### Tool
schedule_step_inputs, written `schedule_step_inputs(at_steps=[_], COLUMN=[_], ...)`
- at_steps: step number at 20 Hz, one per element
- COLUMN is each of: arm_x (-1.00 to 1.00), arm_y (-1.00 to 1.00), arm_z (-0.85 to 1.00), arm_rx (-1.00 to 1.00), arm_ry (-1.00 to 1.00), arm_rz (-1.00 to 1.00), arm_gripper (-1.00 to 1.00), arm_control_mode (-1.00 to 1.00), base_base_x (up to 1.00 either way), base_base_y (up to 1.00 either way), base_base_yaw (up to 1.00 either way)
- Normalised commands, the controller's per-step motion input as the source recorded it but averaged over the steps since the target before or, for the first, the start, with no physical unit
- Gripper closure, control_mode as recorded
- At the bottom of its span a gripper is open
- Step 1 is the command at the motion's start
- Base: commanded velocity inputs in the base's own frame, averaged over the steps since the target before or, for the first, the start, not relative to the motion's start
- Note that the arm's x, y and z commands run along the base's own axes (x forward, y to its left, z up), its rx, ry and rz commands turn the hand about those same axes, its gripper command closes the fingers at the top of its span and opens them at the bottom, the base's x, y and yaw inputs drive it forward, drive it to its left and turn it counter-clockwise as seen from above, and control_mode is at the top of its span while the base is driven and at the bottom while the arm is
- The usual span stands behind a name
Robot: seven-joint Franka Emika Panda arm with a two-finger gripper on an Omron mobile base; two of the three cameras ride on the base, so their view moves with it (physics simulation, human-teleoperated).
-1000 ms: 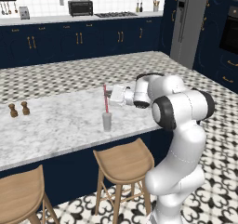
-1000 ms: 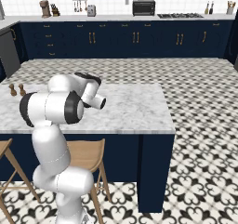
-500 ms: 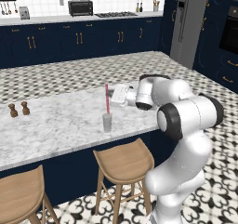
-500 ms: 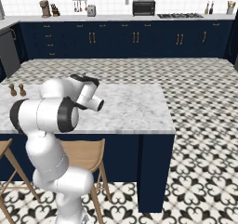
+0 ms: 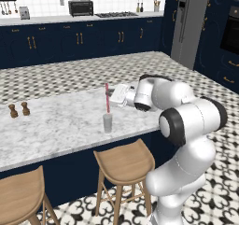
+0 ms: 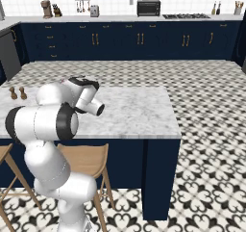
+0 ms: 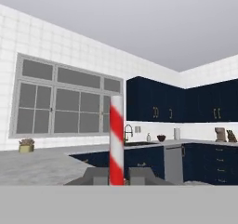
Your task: Take a straw from the drawer in front and place it inside the glass cup on the dining counter.
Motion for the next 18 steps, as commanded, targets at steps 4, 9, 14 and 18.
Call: schedule_step_inputs(at_steps=[4, 9, 14, 18], arm_x=[0.0, 0.0, 0.0, 0.11], arm_y=[0.0, 0.0, 0.0, 0.0], arm_z=[-0.09, -0.21, -0.22, -0.24], arm_rx=[0.0, 0.0, 0.0, 0.0], arm_ry=[0.04, 0.06, 0.05, 0.03], arm_rz=[-0.05, -0.06, -0.05, -0.03], arm_gripper=[1.0, 1.0, 1.0, 1.0], arm_control_mode=[-1.0, -1.0, -1.0, -1.0], base_base_x=[0.0, 0.0, 0.0, 0.0], base_base_y=[0.0, 0.0, 0.0, 0.0], base_base_yaw=[0.0, 0.0, 0.0, 0.0])
